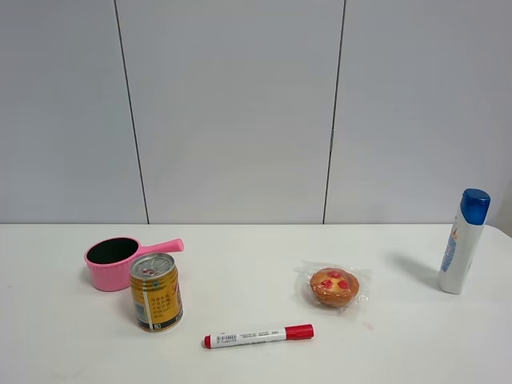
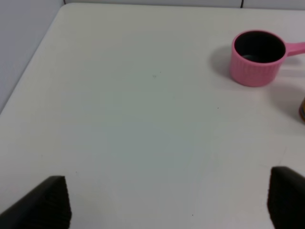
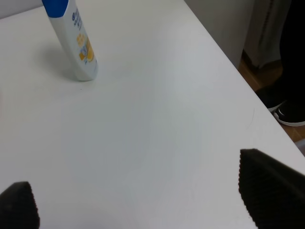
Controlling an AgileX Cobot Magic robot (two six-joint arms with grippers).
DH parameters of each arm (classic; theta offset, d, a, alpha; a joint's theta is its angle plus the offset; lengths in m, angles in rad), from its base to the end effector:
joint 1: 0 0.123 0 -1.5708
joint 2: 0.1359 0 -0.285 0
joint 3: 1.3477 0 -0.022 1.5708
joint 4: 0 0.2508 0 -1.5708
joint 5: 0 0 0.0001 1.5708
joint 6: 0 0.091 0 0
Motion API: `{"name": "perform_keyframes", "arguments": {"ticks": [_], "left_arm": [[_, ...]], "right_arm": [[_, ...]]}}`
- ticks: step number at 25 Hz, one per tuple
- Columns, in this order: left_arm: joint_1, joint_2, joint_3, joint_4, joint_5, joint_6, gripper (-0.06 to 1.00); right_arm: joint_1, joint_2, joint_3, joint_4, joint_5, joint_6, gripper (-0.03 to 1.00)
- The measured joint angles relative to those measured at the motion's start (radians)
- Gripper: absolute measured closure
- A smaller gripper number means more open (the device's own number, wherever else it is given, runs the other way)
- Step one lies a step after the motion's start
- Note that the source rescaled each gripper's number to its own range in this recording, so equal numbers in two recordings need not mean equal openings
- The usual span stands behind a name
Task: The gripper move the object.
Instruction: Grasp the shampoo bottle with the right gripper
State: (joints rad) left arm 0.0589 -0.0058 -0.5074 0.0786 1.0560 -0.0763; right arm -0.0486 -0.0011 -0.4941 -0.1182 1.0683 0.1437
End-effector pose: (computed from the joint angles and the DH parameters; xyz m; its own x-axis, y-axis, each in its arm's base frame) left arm -0.0069 0.0058 0.2799 -0.4332 -0.0631 -0.8991 -0.1364 0.9906 -0.0038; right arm -0.0054 -0.0092 0.2755 -0.4500 0.1080 -0.8865 0.1793 0.9834 0.0288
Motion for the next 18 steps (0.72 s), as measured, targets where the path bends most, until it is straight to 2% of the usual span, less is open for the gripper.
{"name": "perform_keyframes", "arguments": {"ticks": [1, 18], "left_arm": [[0.000, 0.000, 0.000, 0.000, 0.000, 0.000, -0.06], [0.000, 0.000, 0.000, 0.000, 0.000, 0.000, -0.06]], "right_arm": [[0.000, 0.000, 0.000, 0.000, 0.000, 0.000, 0.10], [0.000, 0.000, 0.000, 0.000, 0.000, 0.000, 0.10]]}}
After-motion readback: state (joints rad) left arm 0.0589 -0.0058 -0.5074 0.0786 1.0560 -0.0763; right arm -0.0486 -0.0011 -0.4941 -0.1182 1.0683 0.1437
